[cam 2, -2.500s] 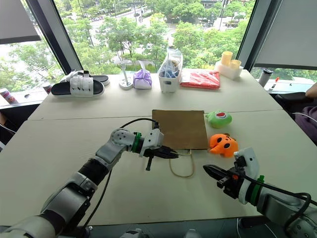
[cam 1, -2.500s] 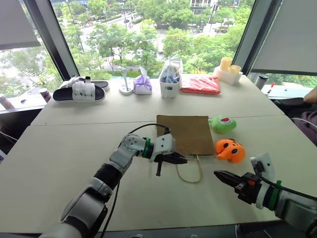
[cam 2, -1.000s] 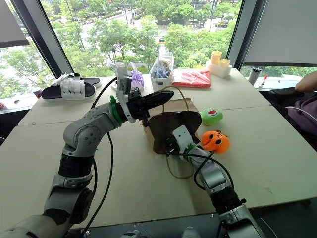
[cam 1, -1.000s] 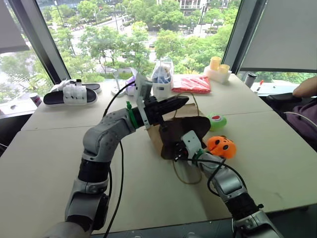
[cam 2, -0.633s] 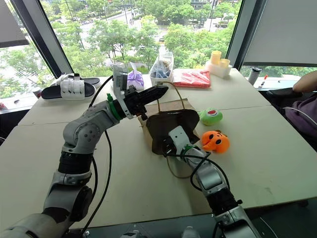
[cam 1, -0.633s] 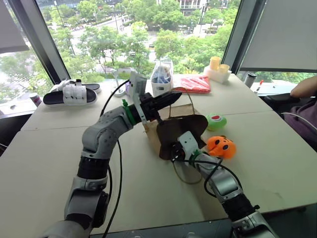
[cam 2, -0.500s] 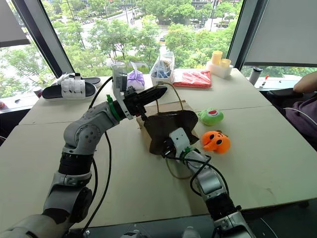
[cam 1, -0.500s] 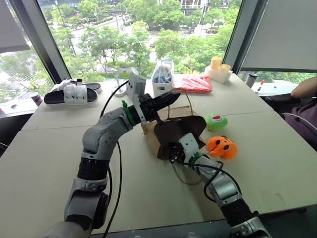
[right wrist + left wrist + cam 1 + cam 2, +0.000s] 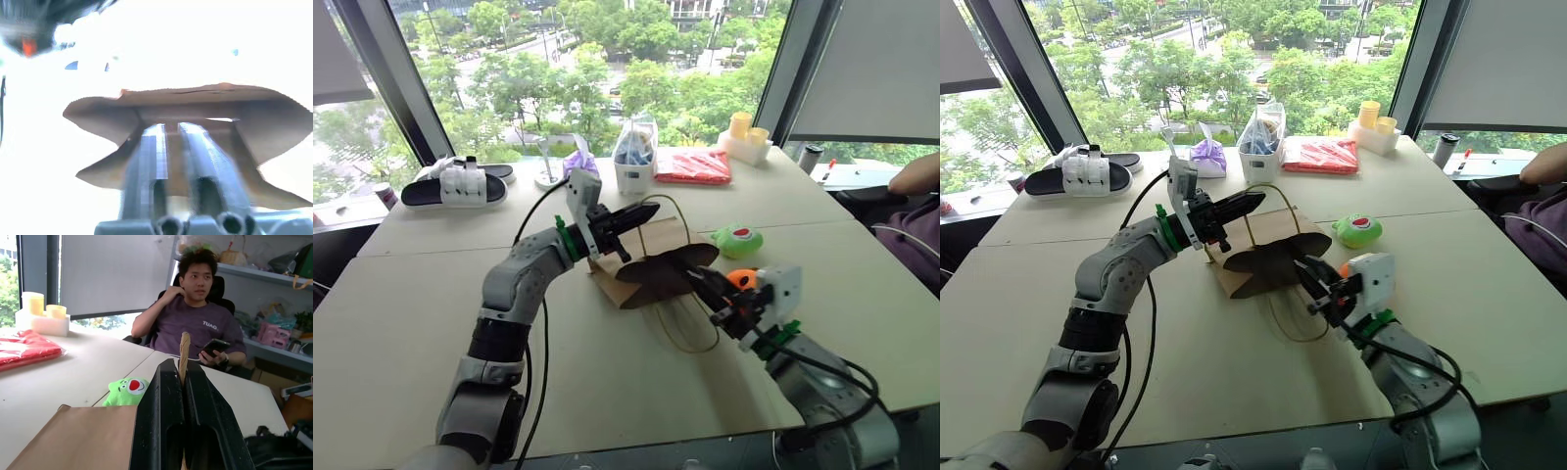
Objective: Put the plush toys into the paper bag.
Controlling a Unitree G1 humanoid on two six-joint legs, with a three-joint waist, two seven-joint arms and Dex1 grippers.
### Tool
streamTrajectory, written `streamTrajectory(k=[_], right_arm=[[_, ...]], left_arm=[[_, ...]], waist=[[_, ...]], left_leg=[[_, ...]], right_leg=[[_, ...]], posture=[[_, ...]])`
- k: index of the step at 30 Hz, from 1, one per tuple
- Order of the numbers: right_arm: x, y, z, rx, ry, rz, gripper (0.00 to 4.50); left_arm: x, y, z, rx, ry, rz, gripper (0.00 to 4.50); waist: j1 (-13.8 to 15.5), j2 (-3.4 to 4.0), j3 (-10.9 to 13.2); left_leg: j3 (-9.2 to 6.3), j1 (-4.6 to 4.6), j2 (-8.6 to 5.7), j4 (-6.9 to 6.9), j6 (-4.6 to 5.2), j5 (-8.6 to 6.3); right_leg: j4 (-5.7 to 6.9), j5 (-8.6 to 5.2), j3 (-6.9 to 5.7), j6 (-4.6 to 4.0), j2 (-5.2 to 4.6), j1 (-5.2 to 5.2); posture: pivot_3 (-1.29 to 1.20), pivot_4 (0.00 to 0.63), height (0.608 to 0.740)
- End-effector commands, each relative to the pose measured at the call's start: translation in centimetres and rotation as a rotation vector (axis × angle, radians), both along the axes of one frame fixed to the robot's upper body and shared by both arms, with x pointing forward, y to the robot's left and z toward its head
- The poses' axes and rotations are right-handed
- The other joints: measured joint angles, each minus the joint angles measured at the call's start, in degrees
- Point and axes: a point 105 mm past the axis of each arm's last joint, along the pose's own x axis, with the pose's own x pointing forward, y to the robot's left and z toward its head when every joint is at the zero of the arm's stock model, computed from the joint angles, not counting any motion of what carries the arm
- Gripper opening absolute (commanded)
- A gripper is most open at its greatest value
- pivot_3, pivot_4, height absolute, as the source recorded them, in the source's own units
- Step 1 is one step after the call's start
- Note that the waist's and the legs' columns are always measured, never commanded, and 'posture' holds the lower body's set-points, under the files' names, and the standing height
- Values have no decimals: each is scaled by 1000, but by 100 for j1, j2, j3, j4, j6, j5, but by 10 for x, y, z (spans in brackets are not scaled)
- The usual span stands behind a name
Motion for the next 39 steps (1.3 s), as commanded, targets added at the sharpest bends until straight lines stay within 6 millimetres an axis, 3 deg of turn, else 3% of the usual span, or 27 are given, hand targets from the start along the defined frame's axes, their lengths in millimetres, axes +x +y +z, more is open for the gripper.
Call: streamTrajectory(k=[1,4,5,11,19,22,28,29,32,36,39], right_arm=[[-15,-20,19,-74,-25,4,2730],[3,-51,10,-165,23,-117,4256],[12,-59,3,-204,46,-155,4428],[58,-89,-35,-266,152,-339,4428],[84,-97,-71,-270,261,-325,4428],[82,-94,-77,-294,294,-286,3610],[69,-81,-62,-284,239,-193,751],[65,-84,-48,-247,211,-203,430],[41,-76,-5,-215,120,-130,430],[15,-37,19,-193,90,51,430],[13,-11,21,-190,99,138,430]], left_arm=[[-5,0,12,-21,-44,-25,0],[-4,1,11,-13,-42,-25,0],[-5,2,11,-11,-43,-24,0],[-8,6,14,-12,-46,-6,0],[-9,7,11,-14,-41,20,0],[-8,6,13,-17,-47,21,0],[-4,5,12,-16,-46,20,0],[-4,4,12,-12,-46,17,0],[-3,3,14,-24,-30,0,0],[-9,-2,22,-67,0,-67,0],[-9,-4,24,-71,2,-76,0]], waist=[[1,1,0],[-7,-1,1],[-11,-1,1],[-11,0,1],[-11,1,0],[-14,1,0],[-10,1,0],[-10,1,0],[2,2,0],[0,0,1],[-21,-1,1]], left_leg=[[0,0,0,0,1,0],[6,0,0,4,4,-3],[9,2,0,5,4,-2],[20,2,0,8,4,-2],[17,0,-4,11,-3,2],[16,0,-3,12,0,0],[16,0,-3,12,1,0],[16,0,-3,12,1,0],[9,-1,-4,12,3,-1],[3,-4,-5,15,7,-4],[3,-2,3,15,8,-4]], right_leg=[[0,0,0,0,0,0],[-1,0,-1,0,0,3],[0,0,0,0,0,4],[4,0,0,0,0,4],[1,0,1,0,-4,5],[3,0,0,0,-1,5],[2,0,0,0,-2,5],[2,0,0,0,-1,5],[1,0,1,0,-3,5],[0,0,1,1,-4,5],[1,0,-1,1,1,5]], posture=[[0,150,740],[0,150,740],[0,150,740],[0,150,740],[0,150,740],[0,150,740],[0,150,740],[0,150,740],[0,150,740],[0,150,740],[0,150,740]])
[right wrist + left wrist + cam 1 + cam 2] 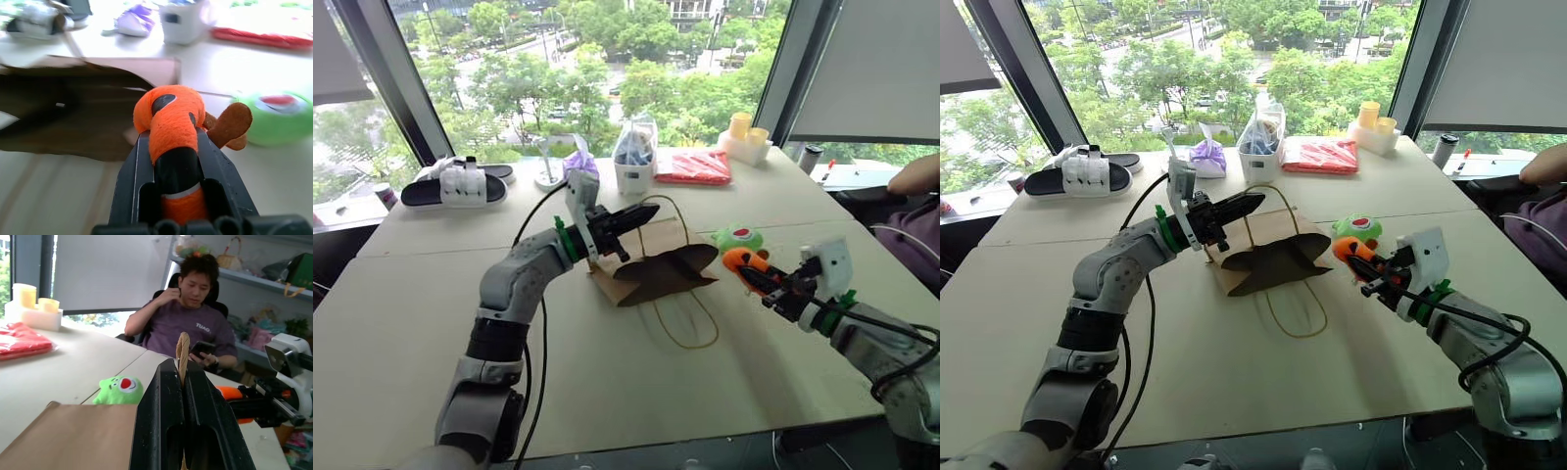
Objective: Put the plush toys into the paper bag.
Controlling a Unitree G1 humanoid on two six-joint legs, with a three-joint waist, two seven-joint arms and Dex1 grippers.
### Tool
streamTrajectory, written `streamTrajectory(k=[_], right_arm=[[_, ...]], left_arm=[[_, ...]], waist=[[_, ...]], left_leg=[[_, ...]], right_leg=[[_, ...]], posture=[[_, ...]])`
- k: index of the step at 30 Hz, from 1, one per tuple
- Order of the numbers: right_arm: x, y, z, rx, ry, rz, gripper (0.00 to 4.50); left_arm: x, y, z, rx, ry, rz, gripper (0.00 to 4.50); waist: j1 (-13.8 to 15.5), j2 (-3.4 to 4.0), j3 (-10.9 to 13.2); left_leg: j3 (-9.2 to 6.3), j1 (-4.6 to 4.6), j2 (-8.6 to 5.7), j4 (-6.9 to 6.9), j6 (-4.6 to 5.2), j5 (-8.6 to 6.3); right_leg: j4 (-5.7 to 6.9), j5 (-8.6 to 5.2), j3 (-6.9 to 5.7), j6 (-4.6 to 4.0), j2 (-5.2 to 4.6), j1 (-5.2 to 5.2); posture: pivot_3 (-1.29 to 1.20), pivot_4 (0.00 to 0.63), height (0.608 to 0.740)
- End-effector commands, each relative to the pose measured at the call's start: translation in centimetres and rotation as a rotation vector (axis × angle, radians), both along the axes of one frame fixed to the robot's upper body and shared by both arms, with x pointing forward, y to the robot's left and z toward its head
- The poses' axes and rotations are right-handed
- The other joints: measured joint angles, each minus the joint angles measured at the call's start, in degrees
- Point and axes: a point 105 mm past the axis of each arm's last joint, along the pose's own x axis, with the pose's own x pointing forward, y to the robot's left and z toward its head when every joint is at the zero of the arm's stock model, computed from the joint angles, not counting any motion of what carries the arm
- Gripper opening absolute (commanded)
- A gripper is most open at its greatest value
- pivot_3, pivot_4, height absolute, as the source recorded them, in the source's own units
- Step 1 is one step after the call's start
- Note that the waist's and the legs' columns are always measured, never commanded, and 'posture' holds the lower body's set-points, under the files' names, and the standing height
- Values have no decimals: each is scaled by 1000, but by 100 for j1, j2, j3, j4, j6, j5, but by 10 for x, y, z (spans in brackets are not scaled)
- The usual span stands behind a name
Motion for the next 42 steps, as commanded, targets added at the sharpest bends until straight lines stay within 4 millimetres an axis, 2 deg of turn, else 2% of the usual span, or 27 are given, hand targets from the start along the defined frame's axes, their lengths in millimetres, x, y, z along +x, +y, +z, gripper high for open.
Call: streamTrajectory(k=[1,5,9,14,18,22,23,29,34,36,39,42], right_arm=[[-4,34,3,9,10,108,430],[5,53,-3,8,28,150,430],[53,72,-21,-30,44,92,430],[70,90,-24,-77,25,121,430],[69,93,-25,-114,17,146,2161],[67,88,-21,-115,1,127,4297],[65,86,-19,-112,-9,129,4462],[41,75,1,-49,-57,161,4462],[-14,35,34,195,-32,263,4462],[-18,12,43,274,-50,207,4462],[12,-33,32,285,-51,-30,4462],[42,-52,25,296,-69,-165,4462]], left_arm=[[-4,0,19,-41,-48,-19,0],[-3,-2,22,-66,-39,-22,0],[-13,-4,28,-109,-32,-72,0],[-15,-3,27,-110,-17,-63,0],[-10,-2,26,-118,-8,-35,0],[-10,-2,24,-112,-9,-31,0],[-9,-2,24,-111,-8,-26,0],[-2,1,19,-94,-6,19,0],[3,8,13,-68,-7,51,0],[3,10,12,-62,-6,52,0],[1,9,12,-59,-6,46,0],[-1,10,12,-58,-7,43,0]], waist=[[-4,0,0],[19,0,0],[-9,-2,0],[5,-1,0],[4,-1,0],[-1,-1,0],[-1,-1,0],[9,-1,0],[41,-1,0],[41,-2,0],[4,-2,0],[-27,0,-1]], left_leg=[[2,1,0,0,0,0],[3,1,-3,0,-1,0],[5,2,-6,6,-2,1],[3,-2,-6,1,-29,16],[2,-4,-10,0,-26,14],[2,-4,-10,0,-26,14],[3,-4,-10,0,-26,14],[3,-4,-10,1,-17,9],[0,-6,-10,0,0,-1],[1,-7,-10,0,6,-4],[6,-2,-9,2,8,-5],[19,7,-8,3,6,-3]], right_leg=[[0,0,1,0,0,0],[1,0,1,0,-2,0],[2,0,3,0,-4,0],[5,1,2,0,-3,-8],[1,1,2,0,-8,-8],[1,0,2,0,-7,-8],[1,0,2,0,-7,-8],[0,1,3,0,-7,-8],[-2,0,2,0,-7,-6],[-7,0,3,0,-8,-4],[-5,1,4,0,-7,0],[3,1,4,-1,-4,5]], posture=[[0,150,740],[0,150,740],[0,150,740],[0,150,740],[0,150,740],[0,150,740],[0,150,740],[0,150,740],[0,150,740],[0,150,740],[0,150,740],[0,150,740]])
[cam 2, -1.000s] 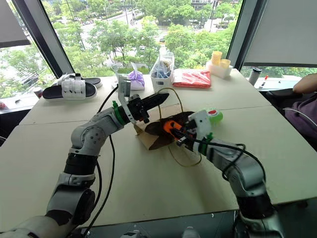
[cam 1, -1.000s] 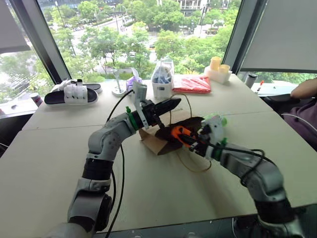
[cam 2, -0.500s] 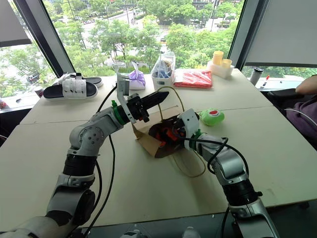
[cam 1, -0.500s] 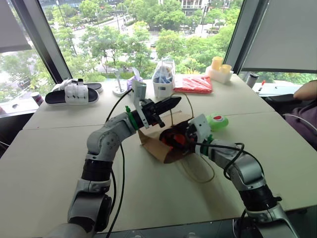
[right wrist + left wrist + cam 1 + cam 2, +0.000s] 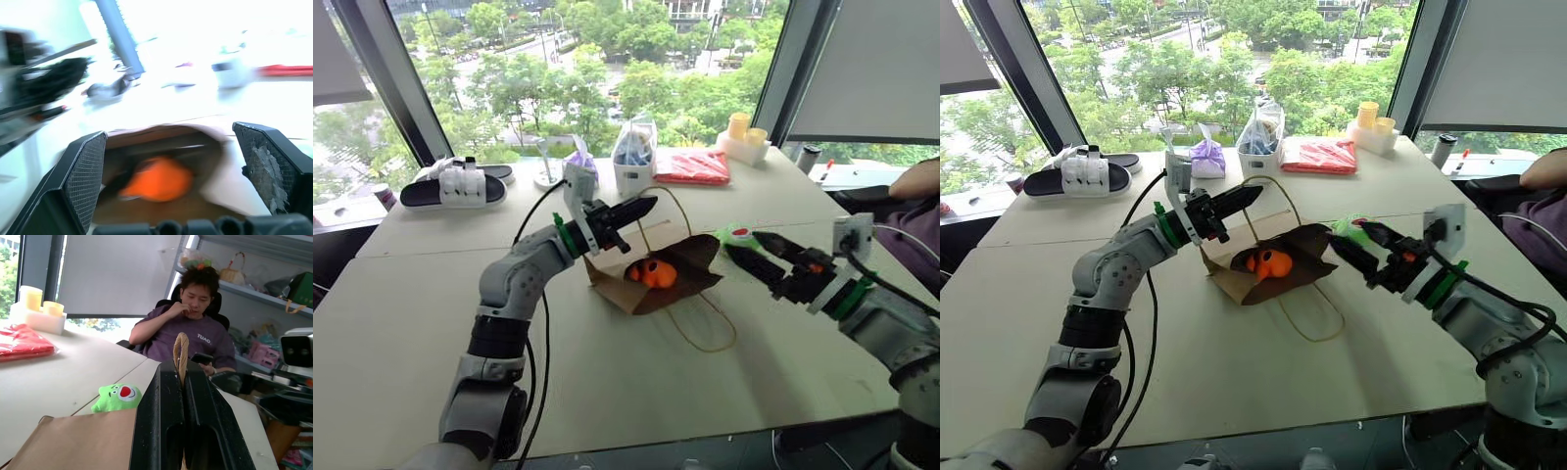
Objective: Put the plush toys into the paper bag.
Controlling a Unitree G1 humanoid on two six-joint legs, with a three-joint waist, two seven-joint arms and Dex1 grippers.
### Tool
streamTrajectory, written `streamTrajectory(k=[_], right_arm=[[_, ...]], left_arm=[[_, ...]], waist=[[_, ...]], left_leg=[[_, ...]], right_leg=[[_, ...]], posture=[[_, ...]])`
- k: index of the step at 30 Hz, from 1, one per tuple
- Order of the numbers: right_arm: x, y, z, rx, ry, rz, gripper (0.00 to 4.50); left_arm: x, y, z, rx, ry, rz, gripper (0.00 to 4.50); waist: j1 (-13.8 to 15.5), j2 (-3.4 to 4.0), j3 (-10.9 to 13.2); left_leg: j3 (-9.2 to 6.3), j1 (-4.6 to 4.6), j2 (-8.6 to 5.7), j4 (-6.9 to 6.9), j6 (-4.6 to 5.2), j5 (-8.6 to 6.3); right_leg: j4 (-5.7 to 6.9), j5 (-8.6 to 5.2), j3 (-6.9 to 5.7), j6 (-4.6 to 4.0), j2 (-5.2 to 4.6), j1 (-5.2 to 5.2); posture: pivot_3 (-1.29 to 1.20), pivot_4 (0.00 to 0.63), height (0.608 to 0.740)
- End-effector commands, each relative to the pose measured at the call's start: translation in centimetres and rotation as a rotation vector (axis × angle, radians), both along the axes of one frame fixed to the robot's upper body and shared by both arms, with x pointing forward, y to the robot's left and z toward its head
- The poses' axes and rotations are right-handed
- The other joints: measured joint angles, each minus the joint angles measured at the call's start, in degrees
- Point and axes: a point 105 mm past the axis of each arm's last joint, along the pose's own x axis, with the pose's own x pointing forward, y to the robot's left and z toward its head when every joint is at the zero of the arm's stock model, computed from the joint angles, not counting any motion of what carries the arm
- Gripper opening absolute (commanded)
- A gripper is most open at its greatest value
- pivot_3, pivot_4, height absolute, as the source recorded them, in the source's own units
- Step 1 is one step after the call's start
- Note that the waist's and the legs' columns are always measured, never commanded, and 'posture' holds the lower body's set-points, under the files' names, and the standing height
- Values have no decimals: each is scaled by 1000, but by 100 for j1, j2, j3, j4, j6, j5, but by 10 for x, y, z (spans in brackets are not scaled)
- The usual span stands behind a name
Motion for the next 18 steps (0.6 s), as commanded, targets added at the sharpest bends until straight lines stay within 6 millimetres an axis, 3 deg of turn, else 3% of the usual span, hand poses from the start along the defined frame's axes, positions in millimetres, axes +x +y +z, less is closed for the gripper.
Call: streamTrajectory(k=[1,4,9,13,18], right_arm=[[38,-24,-1,14,-31,-195,4462],[79,-41,-26,-89,40,-390,4462],[131,-32,-50,-140,122,-484,4462],[147,-26,-54,-89,164,-513,4462],[149,-29,-76,-126,262,-557,4462]], left_arm=[[-7,3,11,-13,-50,-9,0],[-9,6,11,-11,-53,3,0],[-13,10,11,-24,-53,30,0],[-13,11,10,-29,-46,49,0],[-14,12,12,-25,-47,56,0]], waist=[[-26,5,-2],[-29,8,-4],[-32,8,-3],[0,8,-3],[-19,8,-3]], left_leg=[[3,1,2,0,-1,1],[5,2,2,0,-4,3],[12,-4,1,-3,-35,20],[4,-11,0,-9,-40,23],[-3,-15,-4,-10,-40,22]], right_leg=[[1,0,1,0,1,-1],[10,0,7,0,0,-7],[7,0,9,0,0,-16],[-1,0,9,-1,-3,-19],[-6,1,8,-1,-4,-17]], posture=[[0,150,740],[0,150,740],[0,150,740],[0,150,740],[0,150,740]])
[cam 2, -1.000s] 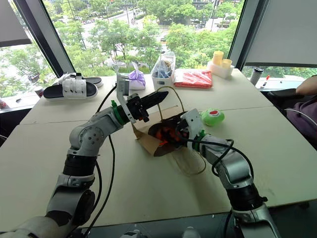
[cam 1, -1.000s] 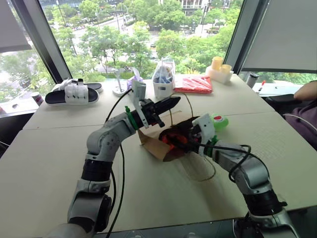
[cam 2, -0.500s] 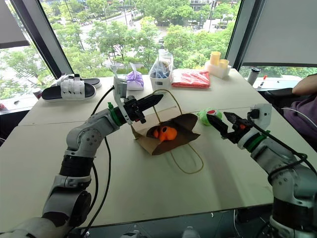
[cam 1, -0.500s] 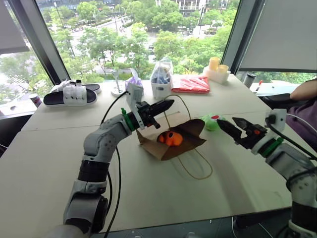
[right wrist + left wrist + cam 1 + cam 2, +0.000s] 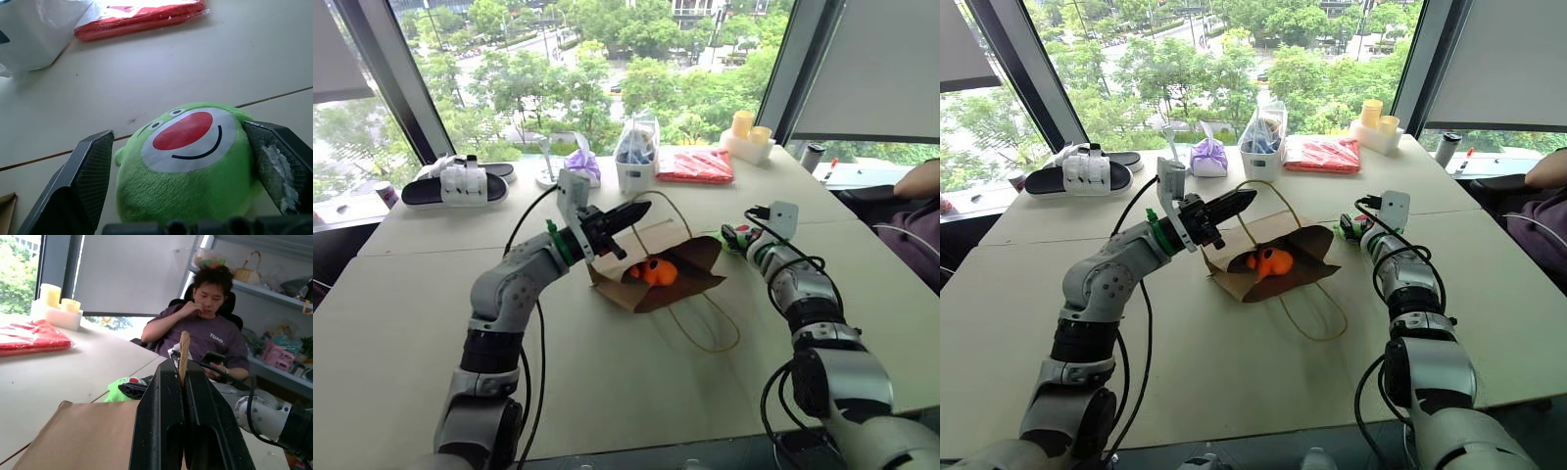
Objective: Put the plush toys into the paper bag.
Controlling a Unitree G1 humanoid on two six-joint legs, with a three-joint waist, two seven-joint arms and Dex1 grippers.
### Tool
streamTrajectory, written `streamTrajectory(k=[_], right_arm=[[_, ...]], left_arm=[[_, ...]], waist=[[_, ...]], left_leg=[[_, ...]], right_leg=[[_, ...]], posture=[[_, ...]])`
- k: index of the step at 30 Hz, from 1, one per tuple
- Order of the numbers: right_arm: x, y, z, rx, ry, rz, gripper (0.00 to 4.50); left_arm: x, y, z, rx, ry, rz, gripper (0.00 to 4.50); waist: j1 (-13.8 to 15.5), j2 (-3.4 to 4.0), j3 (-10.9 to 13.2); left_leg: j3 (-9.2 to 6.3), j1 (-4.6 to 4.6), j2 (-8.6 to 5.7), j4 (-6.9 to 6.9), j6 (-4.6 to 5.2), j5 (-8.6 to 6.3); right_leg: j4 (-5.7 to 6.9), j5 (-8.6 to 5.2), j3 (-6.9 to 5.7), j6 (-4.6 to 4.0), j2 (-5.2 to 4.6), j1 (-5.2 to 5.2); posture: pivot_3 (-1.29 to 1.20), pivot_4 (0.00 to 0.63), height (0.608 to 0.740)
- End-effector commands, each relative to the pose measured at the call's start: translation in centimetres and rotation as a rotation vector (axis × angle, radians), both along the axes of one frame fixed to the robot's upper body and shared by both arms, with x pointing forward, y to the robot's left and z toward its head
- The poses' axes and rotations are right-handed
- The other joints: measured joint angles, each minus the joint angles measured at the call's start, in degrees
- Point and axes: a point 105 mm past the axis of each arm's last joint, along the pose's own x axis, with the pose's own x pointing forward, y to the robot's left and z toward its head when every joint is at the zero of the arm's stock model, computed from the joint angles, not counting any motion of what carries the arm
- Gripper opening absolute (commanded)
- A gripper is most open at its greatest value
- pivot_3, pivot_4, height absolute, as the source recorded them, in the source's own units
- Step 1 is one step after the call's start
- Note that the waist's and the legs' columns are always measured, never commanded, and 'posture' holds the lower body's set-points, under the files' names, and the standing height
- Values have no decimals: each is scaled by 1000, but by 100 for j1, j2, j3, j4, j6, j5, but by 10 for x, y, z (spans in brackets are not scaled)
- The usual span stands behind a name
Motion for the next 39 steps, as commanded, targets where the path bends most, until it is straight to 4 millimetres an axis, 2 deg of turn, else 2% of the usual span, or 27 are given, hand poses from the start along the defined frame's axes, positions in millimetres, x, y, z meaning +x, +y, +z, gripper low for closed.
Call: streamTrajectory(k=[1,7,10,14,17,20,23,25,27,29,31,32,34,39], right_arm=[[0,-3,-7,-15,30,-23,4462],[-1,0,-17,-48,58,-9,4462],[-1,-2,-12,-77,34,-12,3168],[-2,-11,1,-86,-21,-21,1193],[-6,-19,22,-84,-110,-13,1193],[-22,-24,46,-126,-208,21,1193],[-52,-18,67,-156,-270,96,1193],[-77,-11,72,-168,-270,155,1193],[-116,7,72,-138,-251,287,1193],[-158,40,65,-81,-206,491,1193],[-187,71,57,-27,-156,656,1193],[-194,85,56,8,-148,700,1193],[-192,106,56,70,-163,733,1193],[-152,134,49,73,-137,703,1193]], left_arm=[[-6,3,16,-25,-56,-3,0],[-5,2,18,-22,-59,-4,0],[-5,2,17,-23,-55,-5,0],[-5,0,18,-35,-49,-12,0],[-5,-2,18,-46,-43,-23,0],[-3,-1,22,-72,-34,-27,0],[2,0,26,-100,-20,-26,0],[3,0,29,-107,-17,-30,0],[4,1,30,-110,-15,-39,0],[6,0,32,-118,-6,-48,0],[9,0,34,-129,3,-57,0],[10,0,35,-139,9,-65,0],[10,-2,38,-155,19,-91,0],[3,-11,36,-146,25,-151,0]], waist=[[-17,0,0],[-32,0,0],[-24,0,0],[-20,0,0],[-10,0,0],[4,0,0],[8,0,0],[12,0,0],[26,1,0],[41,0,0],[26,0,0],[2,-1,0],[-20,-3,2],[19,-2,1]], left_leg=[[0,0,0,0,0,0],[2,3,1,2,-4,2],[2,3,1,3,-4,3],[2,3,1,4,-4,3],[1,3,1,4,-4,3],[0,1,-1,2,-3,2],[-8,-2,0,1,-2,1],[-8,-2,0,1,-2,1],[-9,-1,2,2,0,0],[-14,-1,3,1,27,-15],[-15,2,3,2,32,-18],[-12,4,4,6,38,-21],[-2,8,5,15,38,-21],[-5,19,5,17,33,-15]], right_leg=[[0,0,0,0,1,0],[3,0,1,0,2,1],[4,0,0,0,2,2],[3,0,0,0,2,4],[3,0,0,0,2,4],[3,0,-1,0,1,3],[3,0,-2,1,1,0],[4,0,-2,1,1,-2],[4,0,-2,1,2,-2],[4,-1,-4,2,4,0],[3,-1,-3,2,3,6],[1,-1,-1,2,3,6],[4,0,6,1,3,9],[9,2,4,-2,7,19]], posture=[[0,150,740],[0,150,740],[0,150,740],[0,150,740],[0,150,740],[0,150,740],[0,150,740],[0,150,740],[0,150,740],[0,150,740],[0,150,740],[0,150,740],[0,150,740],[0,150,740]])
